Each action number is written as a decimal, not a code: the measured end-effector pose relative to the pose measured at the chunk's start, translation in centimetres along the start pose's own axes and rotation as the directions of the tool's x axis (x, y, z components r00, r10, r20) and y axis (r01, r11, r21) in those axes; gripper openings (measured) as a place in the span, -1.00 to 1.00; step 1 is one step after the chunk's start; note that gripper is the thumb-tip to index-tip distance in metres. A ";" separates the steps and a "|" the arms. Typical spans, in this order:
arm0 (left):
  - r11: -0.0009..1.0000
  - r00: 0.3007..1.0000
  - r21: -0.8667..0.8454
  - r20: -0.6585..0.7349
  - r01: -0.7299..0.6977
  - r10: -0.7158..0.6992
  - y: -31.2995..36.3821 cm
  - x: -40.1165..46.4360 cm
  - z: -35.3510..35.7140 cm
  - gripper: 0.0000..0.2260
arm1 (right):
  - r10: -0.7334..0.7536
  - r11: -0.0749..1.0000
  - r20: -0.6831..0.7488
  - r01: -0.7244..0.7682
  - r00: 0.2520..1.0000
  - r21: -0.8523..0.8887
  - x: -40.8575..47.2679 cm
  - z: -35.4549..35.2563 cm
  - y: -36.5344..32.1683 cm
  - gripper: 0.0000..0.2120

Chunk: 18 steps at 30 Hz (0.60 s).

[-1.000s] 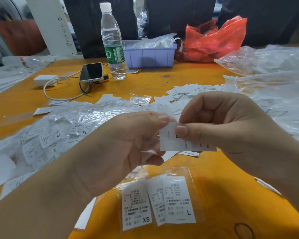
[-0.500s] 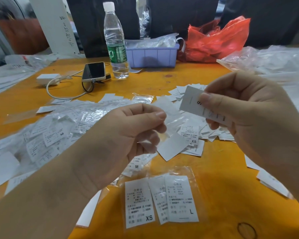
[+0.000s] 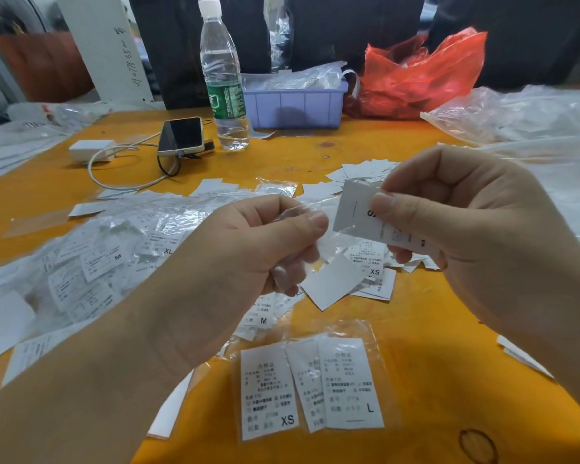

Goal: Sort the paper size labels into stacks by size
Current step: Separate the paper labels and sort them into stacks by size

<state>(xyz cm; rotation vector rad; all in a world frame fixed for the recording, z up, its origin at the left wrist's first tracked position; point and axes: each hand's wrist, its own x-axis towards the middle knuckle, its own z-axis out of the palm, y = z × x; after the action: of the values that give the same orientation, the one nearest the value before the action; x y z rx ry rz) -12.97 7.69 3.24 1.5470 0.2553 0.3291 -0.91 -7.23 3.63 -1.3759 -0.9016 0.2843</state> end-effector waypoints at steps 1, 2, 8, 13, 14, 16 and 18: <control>1.000 1.000 0.010 0.002 -0.003 0.003 0.0 0.0 0.0 -0.90 | 0.002 1.000 0.004 -0.002 1.000 0.001 0.0 0.0 0.0 -0.95; 1.000 1.000 0.023 0.002 -0.006 0.006 0.0 -0.1 0.0 -0.89 | 0.003 1.000 0.007 -0.003 1.000 0.003 0.0 0.0 0.0 -0.95; 0.997 1.000 0.075 -0.009 -0.022 0.022 0.1 -0.2 0.0 -0.90 | 0.017 1.000 0.027 -0.016 0.999 -0.016 -0.1 0.1 0.1 -0.95; 0.997 0.999 0.072 -0.020 -0.031 0.033 0.2 -0.2 0.2 -0.90 | 0.029 0.996 0.067 -0.023 0.997 -0.082 -0.2 0.1 0.1 -0.96; 0.997 0.999 0.067 -0.020 -0.029 0.031 0.3 -0.2 0.2 -0.89 | 0.027 0.996 0.078 -0.021 0.997 -0.084 -0.2 0.2 0.1 -0.96; 0.997 1.000 0.068 -0.015 -0.024 0.025 0.2 -0.3 0.2 -0.89 | 0.021 0.996 0.095 -0.013 0.995 -0.084 -0.2 0.2 0.2 -0.95; 0.996 1.000 0.085 -0.009 -0.023 0.024 0.2 -0.3 0.2 -0.90 | 0.012 0.996 0.114 -0.002 0.993 -0.088 -0.3 0.2 0.2 -0.96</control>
<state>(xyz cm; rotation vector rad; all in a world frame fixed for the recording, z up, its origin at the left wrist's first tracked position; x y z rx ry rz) -13.15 7.42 3.41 1.6337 0.2621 0.3487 -1.18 -7.17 3.31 -1.4555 -1.0145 0.3348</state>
